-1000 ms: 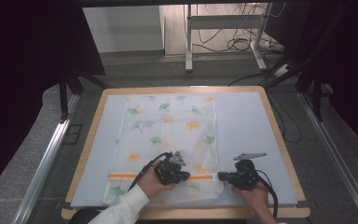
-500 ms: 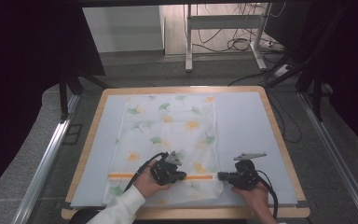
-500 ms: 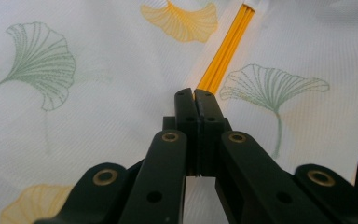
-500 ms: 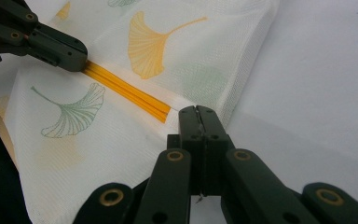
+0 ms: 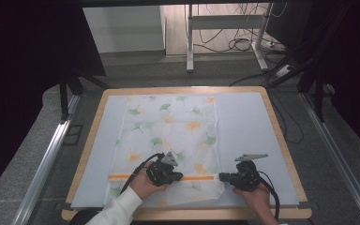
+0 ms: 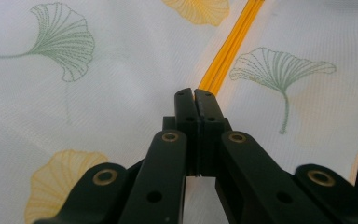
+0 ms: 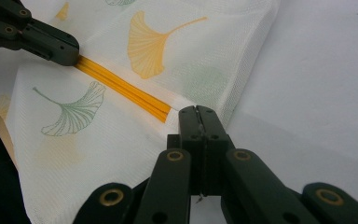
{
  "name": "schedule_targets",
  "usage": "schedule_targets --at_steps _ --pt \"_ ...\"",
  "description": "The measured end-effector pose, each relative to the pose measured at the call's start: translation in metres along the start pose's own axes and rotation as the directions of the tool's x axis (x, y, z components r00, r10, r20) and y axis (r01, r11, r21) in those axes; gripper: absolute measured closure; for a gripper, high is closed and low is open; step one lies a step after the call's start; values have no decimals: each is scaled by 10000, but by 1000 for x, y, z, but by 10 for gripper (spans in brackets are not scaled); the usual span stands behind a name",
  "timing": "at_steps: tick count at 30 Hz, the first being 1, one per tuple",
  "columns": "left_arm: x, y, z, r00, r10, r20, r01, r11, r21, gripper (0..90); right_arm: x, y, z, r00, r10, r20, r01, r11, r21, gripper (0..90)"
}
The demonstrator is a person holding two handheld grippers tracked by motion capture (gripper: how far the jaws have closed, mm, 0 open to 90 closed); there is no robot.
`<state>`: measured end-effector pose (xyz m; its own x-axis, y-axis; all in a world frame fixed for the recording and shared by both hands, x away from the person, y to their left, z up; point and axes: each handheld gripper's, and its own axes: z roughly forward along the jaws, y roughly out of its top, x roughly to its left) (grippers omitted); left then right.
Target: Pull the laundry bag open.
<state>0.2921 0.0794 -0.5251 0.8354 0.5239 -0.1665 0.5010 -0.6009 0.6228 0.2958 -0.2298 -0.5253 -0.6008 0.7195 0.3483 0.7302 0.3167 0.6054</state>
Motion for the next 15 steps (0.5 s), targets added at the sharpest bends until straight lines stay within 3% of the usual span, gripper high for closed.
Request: schedule_targets --at_steps 15 --pt "9 -13 -12 9990 -404 -216 405 9992 68 900 1 0 0 9999 -88 73 88 10000 25 894"
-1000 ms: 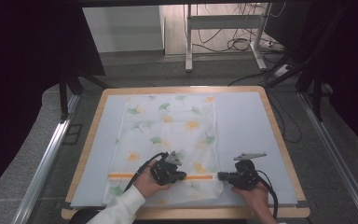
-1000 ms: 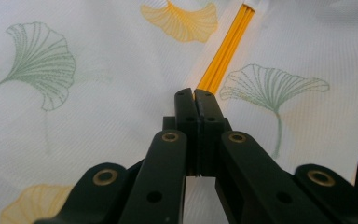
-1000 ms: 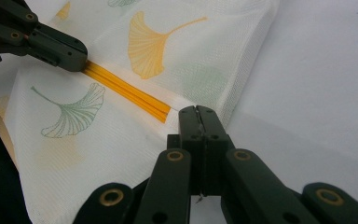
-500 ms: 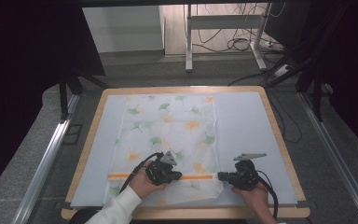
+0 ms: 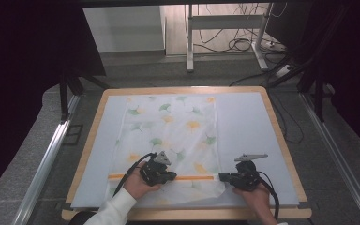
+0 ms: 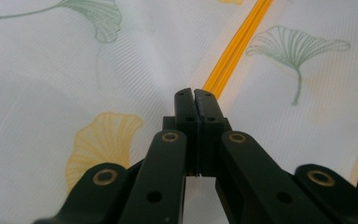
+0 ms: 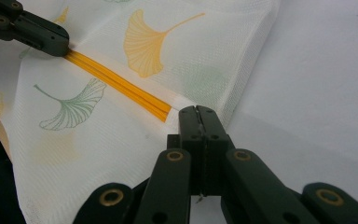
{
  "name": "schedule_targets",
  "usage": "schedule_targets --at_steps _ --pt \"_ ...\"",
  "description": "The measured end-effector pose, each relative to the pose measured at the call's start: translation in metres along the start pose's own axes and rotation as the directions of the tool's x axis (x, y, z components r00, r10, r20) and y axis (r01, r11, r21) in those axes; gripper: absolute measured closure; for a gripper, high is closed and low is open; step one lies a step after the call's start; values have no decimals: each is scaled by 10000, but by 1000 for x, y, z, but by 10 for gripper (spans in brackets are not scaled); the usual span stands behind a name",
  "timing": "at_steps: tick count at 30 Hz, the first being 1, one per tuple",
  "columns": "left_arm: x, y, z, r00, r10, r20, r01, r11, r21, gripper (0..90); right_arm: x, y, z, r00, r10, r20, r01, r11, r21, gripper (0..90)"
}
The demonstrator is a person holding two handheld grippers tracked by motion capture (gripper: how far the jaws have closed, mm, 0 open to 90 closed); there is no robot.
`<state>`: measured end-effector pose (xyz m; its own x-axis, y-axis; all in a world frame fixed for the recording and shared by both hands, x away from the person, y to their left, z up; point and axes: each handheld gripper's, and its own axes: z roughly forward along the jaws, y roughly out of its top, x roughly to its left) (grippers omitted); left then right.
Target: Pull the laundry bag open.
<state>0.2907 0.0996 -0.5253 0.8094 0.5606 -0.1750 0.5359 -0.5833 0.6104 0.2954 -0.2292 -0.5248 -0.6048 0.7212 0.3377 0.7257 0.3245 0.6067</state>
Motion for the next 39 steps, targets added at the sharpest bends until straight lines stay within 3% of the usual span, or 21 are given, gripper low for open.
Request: schedule_targets --at_steps 7,25,39 --pt "5 -9 -7 9997 -252 -77 252 9996 -83 900 0 1 0 10000 -43 14 43 10000 48 894" --pt "2 -10 -8 9996 -102 -260 101 9999 -25 899 2 1 0 9998 -174 84 173 9998 118 894" --pt "4 -13 -12 9994 -205 -290 205 9998 -4 897 2 2 1 9998 -180 68 179 9998 130 894"
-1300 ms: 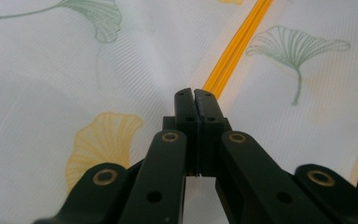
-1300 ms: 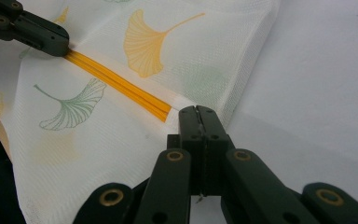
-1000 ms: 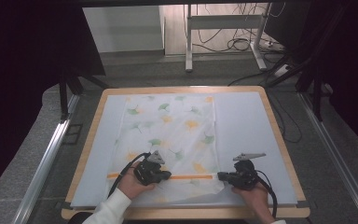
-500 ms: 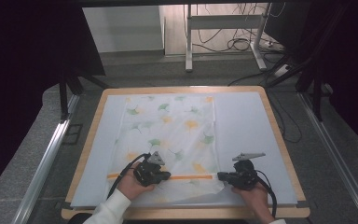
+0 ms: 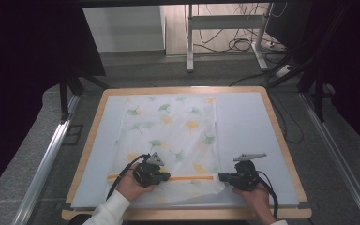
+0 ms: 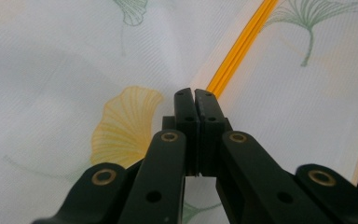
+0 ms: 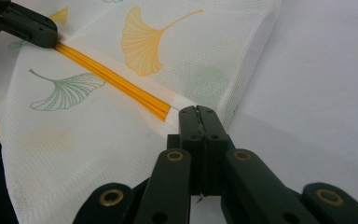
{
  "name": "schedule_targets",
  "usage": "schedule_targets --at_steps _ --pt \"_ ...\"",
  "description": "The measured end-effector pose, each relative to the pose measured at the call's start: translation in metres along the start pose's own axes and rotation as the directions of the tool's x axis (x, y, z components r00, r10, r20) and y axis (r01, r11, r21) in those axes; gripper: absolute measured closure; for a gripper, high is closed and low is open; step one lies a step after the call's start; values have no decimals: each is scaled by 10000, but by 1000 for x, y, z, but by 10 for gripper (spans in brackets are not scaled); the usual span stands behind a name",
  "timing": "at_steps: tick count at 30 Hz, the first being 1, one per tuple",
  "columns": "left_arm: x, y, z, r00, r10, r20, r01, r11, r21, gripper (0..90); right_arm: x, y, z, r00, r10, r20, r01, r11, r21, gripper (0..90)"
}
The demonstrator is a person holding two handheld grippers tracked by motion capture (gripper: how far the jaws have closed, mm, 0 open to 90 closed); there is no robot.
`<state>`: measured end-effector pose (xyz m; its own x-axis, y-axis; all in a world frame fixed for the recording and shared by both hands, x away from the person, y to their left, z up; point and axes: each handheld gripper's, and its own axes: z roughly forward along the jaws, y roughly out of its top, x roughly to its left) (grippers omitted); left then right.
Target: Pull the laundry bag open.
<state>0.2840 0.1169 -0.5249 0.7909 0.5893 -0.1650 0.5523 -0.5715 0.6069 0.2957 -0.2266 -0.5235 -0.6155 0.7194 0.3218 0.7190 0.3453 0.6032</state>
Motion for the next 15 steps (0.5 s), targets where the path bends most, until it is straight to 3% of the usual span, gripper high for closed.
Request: schedule_targets --at_steps 15 --pt "7 -9 -8 9996 -221 -165 221 9998 17 896 0 0 0 10000 4 -11 -4 10000 0 894"
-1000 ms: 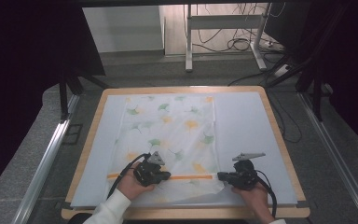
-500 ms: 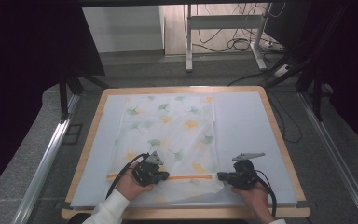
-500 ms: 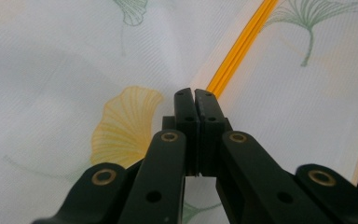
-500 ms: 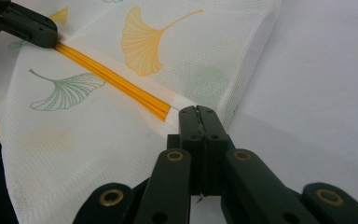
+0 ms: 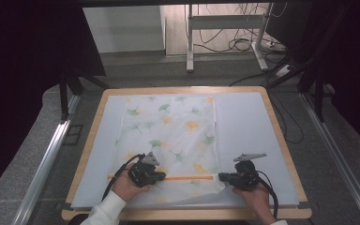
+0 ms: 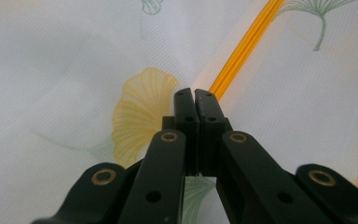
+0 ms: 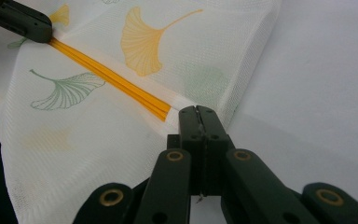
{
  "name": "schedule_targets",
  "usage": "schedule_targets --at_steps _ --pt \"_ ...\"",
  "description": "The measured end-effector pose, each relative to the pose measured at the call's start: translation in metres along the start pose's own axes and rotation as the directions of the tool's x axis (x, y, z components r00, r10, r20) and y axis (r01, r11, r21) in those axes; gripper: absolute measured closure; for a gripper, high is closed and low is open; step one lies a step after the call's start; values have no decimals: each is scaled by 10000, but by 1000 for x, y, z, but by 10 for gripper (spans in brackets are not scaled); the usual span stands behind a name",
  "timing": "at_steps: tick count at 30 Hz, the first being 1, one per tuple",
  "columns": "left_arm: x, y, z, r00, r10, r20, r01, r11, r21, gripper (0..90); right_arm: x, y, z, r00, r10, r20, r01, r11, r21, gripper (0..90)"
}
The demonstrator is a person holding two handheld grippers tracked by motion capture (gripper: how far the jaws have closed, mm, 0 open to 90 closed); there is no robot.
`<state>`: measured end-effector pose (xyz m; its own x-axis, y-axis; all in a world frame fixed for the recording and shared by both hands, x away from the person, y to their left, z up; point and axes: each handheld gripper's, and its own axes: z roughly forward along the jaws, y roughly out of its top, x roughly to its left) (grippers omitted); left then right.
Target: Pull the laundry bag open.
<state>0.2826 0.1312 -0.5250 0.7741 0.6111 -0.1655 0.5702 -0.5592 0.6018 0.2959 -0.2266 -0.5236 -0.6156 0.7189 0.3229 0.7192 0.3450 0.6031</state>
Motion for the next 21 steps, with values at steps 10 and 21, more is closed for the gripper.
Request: schedule_targets --at_steps 10,21 --pt "7 -8 -7 9998 -186 -99 186 9998 -32 896 0 0 0 10000 7 -6 -7 10000 -2 894" --pt "14 -18 -15 9988 -423 -260 421 9991 -77 894 0 0 0 10000 5 -20 -5 10000 -10 894"
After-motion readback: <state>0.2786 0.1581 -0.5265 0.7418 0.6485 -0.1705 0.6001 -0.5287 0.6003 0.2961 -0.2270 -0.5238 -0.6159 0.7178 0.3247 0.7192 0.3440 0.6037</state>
